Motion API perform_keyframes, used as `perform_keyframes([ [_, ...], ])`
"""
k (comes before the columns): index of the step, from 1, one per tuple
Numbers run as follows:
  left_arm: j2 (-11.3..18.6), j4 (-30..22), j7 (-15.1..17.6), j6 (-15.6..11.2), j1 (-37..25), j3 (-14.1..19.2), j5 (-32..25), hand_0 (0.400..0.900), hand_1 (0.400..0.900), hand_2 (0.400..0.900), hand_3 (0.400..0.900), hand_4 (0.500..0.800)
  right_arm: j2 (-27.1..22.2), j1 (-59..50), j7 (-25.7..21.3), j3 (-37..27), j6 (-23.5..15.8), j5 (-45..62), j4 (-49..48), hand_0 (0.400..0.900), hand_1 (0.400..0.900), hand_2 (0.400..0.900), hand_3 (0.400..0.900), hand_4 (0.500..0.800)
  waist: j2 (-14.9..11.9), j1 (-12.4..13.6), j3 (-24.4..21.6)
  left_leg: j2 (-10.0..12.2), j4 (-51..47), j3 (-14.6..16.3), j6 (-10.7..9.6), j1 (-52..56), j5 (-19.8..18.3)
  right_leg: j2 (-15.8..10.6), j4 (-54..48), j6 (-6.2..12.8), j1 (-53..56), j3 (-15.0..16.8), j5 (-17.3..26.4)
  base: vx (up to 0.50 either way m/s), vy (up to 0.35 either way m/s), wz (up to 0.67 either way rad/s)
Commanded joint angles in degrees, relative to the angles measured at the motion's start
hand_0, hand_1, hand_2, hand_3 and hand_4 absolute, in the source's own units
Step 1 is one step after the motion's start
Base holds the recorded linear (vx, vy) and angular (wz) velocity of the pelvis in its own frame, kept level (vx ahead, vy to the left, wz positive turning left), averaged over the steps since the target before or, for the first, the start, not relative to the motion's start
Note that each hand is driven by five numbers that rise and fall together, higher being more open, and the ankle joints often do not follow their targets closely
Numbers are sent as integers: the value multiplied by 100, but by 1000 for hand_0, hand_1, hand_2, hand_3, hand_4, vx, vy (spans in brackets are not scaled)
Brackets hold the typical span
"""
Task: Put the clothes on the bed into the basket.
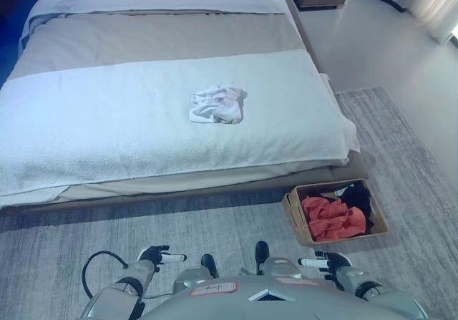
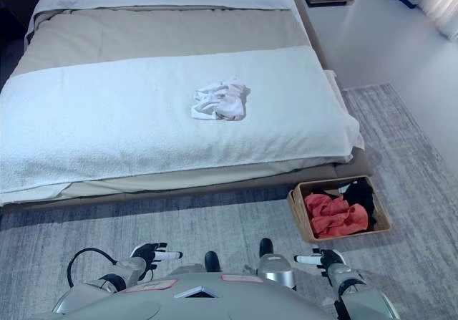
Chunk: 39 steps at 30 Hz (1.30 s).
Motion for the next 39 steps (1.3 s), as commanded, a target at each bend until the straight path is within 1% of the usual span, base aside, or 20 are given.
perform_keyframes([
  [1,122,212,149,-44,-304,186,68,900,900,900,900,800,-176,-245,-120,273,-105,-57,271,900,900,900,900,800,-66,-9,144,109,27,-536,-359,-59,-210,88,24,175,391,-8,-673,0,0,0],
  [18,115,188,133,-49,-295,189,28,900,900,900,900,800,-168,-239,-80,285,-90,-58,301,900,900,900,900,800,-62,-11,136,90,27,-560,-357,-29,-229,94,24,170,428,-35,-699,0,0,0],
  [30,123,164,118,-49,-307,176,19,900,900,900,900,800,-165,-228,-77,259,-79,-32,325,900,900,900,900,800,-57,-14,142,129,27,-607,-376,-26,-221,106,50,148,467,-108,-758,2,-14,4],
  [33,158,119,119,-42,-340,170,-15,900,900,900,900,800,-189,-258,-77,240,-60,10,302,900,900,900,900,800,-46,-16,186,155,27,-650,-379,-49,-186,128,257,106,370,-102,-848,-33,-55,13],
  [35,198,81,129,-31,-411,143,-66,900,900,900,900,800,-212,-275,-66,225,-38,47,296,900,900,900,900,800,-12,-38,276,207,92,-718,-391,-157,-130,195,603,7,167,-57,-1018,-61,-75,22],
  [36,198,81,129,-30,-411,143,-67,900,900,900,900,800,-212,-276,-66,226,-38,47,296,900,900,900,900,800,-12,-40,272,207,94,-720,-391,-163,-130,194,609,7,160,-59,-1021,-68,-109,29],
  [37,215,51,109,-46,-435,117,-76,900,900,900,900,800,-223,-251,-71,206,-49,60,304,900,900,900,900,800,-6,-61,310,209,346,-811,-407,-337,-169,240,734,-47,83,-57,-1103,-55,-131,36],
  [39,212,20,83,-31,-467,110,-113,900,900,900,900,800,-251,-227,-78,178,-65,120,268,900,900,900,900,800,-23,-72,382,140,860,-899,-449,-628,-257,257,803,-116,50,-85,-1159,-68,-161,51],
])
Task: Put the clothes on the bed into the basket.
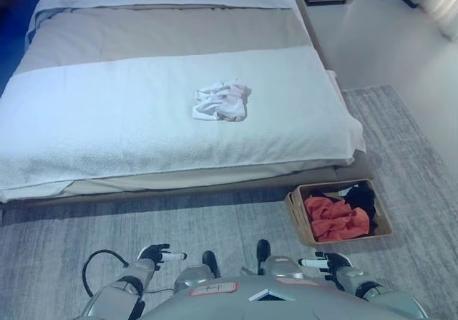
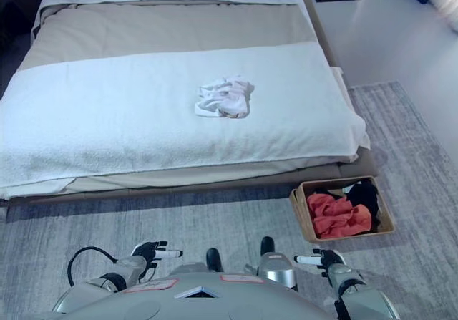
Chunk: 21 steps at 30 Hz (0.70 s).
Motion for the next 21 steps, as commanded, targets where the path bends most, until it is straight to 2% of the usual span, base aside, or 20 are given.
perform_keyframes([
  [1,205,35,60,-37,-355,119,-105,900,900,900,900,800,-260,-201,-72,145,-56,136,238,900,900,900,900,800,-190,-35,274,0,1006,-623,-442,-592,-338,150,755,-69,63,172,-1078,-59,-135,43],
  [2,184,47,38,-34,-355,101,-105,900,900,900,900,800,-278,-193,-68,141,-57,141,234,900,900,900,900,800,-217,-15,336,-98,1365,-695,-492,-799,-351,135,739,-118,100,142,-1095,-68,-133,25],
  [5,159,64,26,-43,-413,107,-201,900,900,900,900,800,-348,-265,-76,170,-88,202,191,900,900,900,900,800,-304,107,552,-527,2153,-1269,-536,-1300,-267,142,738,-221,134,162,-1072,-68,-130,12],
  [7,160,79,13,-36,-404,106,-219,900,900,900,900,800,-353,-263,-85,168,-92,216,196,900,900,900,900,800,-294,95,544,-538,2059,-1279,-499,-1424,-247,174,713,-241,153,130,-1100,17,-71,16],
  [11,149,103,33,-8,-305,38,-188,900,900,900,900,800,-394,-260,-135,239,-97,207,130,900,900,900,900,800,-168,152,567,-163,692,-1224,-396,-1952,459,441,637,-285,270,120,-1234,143,-42,3],
  [13,152,90,47,-25,-235,40,-190,900,900,900,900,800,-392,-267,-160,284,-123,192,106,900,900,900,900,800,-143,216,616,-81,266,-1335,-408,-2000,600,518,584,-285,382,244,-1283,184,18,-34],
  [17,176,104,27,-41,-159,79,-198,900,900,900,900,800,-378,-281,-115,350,-129,125,118,900,900,900,900,800,-99,307,561,34,-65,-1233,-503,-1921,819,627,398,-210,643,572,-1385,230,76,-55],
  [21,217,160,14,-50,-114,119,-177,900,900,900,900,800,-338,-267,-37,363,-119,50,94,900,900,900,900,800,-199,316,385,68,63,-1197,-435,-1808,914,491,350,-86,843,876,-1528,274,184,-48],
])
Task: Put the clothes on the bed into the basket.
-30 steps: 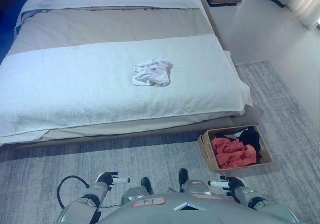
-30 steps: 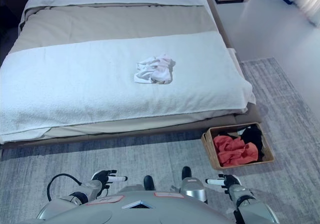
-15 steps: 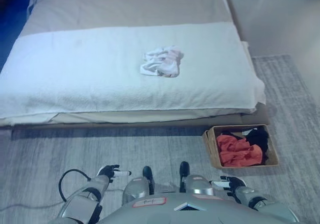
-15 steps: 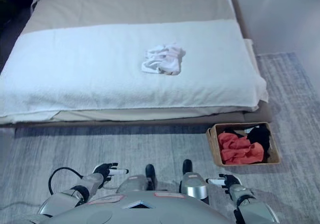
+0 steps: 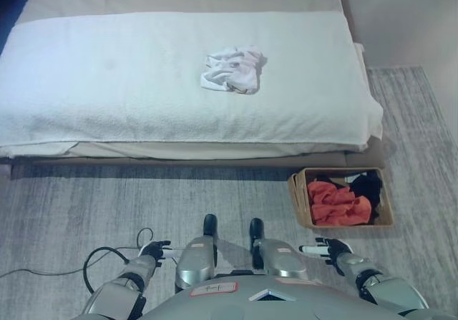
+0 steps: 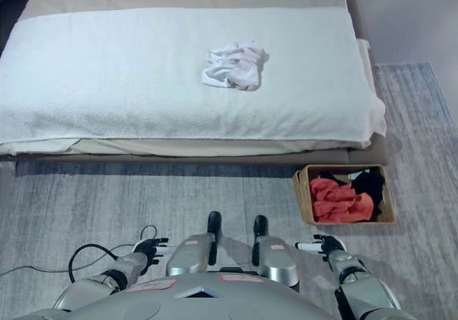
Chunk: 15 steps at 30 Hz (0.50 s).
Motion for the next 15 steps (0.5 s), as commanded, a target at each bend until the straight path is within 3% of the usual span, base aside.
perform_keyframes([
  [1,274,79,73,-65,-146,40,-70,900,900,900,900,800,-243,239,-25,166,2,-39,-128,900,900,900,900,800,-436,-195,-283,-338,-280,-234,-37,-948,840,-222,-1205,268,1555,493,-607,257,225,-25],
  [5,434,1,101,-79,-310,-16,-94,900,900,900,900,800,-120,209,24,233,37,-75,-98,900,900,900,900,800,-703,-209,-388,-606,465,30,185,-1236,409,-526,-882,513,1381,613,-530,231,241,-27],
  [9,521,-9,89,-76,-348,-27,-103,900,900,900,900,800,-79,162,29,204,51,-43,-148,900,900,900,900,800,-821,-179,-505,-703,617,194,298,-1243,135,-664,-495,698,1138,632,-292,186,225,-28],
  [10,585,-17,99,-68,-352,-13,-106,900,900,900,900,800,-62,113,44,209,47,-33,-205,900,900,900,900,800,-891,-178,-527,-754,583,223,383,-1132,13,-714,-96,774,950,587,-16,174,235,-21],
  [13,683,-35,123,-72,-421,19,-138,900,900,900,900,800,-59,-8,41,218,41,4,-260,900,900,900,900,800,-908,-199,-458,-825,457,203,541,-820,-102,-719,936,797,564,410,440,179,276,-15],
  [15,729,-52,129,-70,-462,19,-139,900,900,900,900,800,-40,-40,28,246,33,6,-286,900,900,900,900,800,-913,-208,-408,-875,338,126,587,-597,-148,-652,1242,787,381,308,467,150,172,11],
])
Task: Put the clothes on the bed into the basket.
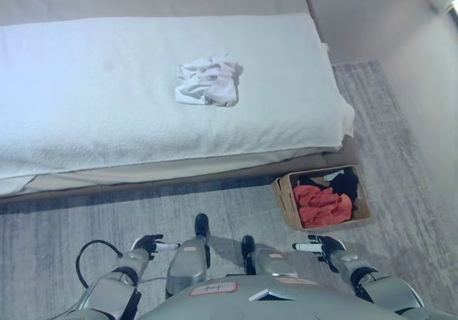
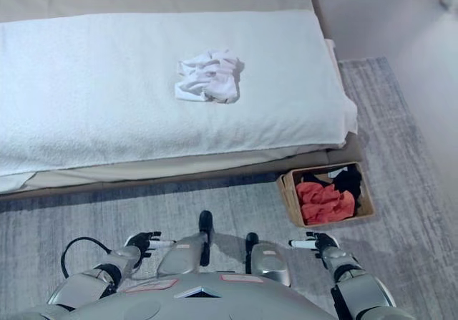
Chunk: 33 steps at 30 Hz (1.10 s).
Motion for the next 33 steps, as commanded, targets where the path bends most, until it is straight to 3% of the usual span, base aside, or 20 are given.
perform_keyframes([
  [1,372,-33,77,-12,-141,148,-155,900,900,900,900,800,-185,-50,-96,242,13,24,-105,900,900,900,900,800,-145,-64,9,-298,307,-381,-55,-334,-535,6,457,216,187,-81,707,158,126,24],
  [3,391,-37,80,-16,-199,129,-169,900,900,900,900,800,-210,-94,-99,277,10,33,-116,900,900,900,900,800,-97,-68,66,-290,121,-461,-56,-136,-509,39,136,113,-6,-121,467,148,82,23],
  [5,383,-34,89,-18,-231,105,-153,900,900,900,900,800,-263,-201,-130,328,0,21,-178,900,900,900,900,800,-59,-50,136,-265,65,-510,-97,-3,-551,-90,-334,93,-95,-261,361,127,11,24],
  [12,379,32,61,-81,-378,121,-206,900,900,900,900,800,-859,-1068,-249,419,-87,-20,-763,900,900,900,900,800,-152,-64,558,-402,207,-641,-221,218,-804,-585,-1723,384,-578,-206,1360,80,-58,23],
  [15,395,95,21,-92,-373,100,-158,900,900,900,900,800,-1170,-1266,-300,453,-144,-71,-1028,900,900,900,900,800,-222,-61,588,-421,76,-766,-312,188,-737,-565,-1800,392,-493,-93,1419,43,-161,48],
  [23,157,93,-96,-101,-113,1,-66,900,900,900,900,800,-2005,-1926,-339,730,-278,-355,-1877,900,900,900,900,800,5,-54,335,-60,-241,-1050,-591,231,-623,-457,-1881,269,-299,-632,1149,127,-173,33],
  [28,26,146,-43,-78,-119,-129,-71,900,900,900,900,800,-2279,-3082,-366,1388,-333,-484,-2449,900,900,900,900,800,104,-9,428,84,-314,-998,-684,158,-562,-415,-1870,218,-391,-750,1080,55,-113,-5],
  [33,38,134,34,-125,-201,-338,-347,900,900,900,900,800,-2224,-5206,-523,2358,-320,-407,-1738,900,900,900,900,800,213,177,657,111,-350,-913,-742,-93,-439,-412,-2045,204,-577,-767,1189,-11,-81,-3],
])
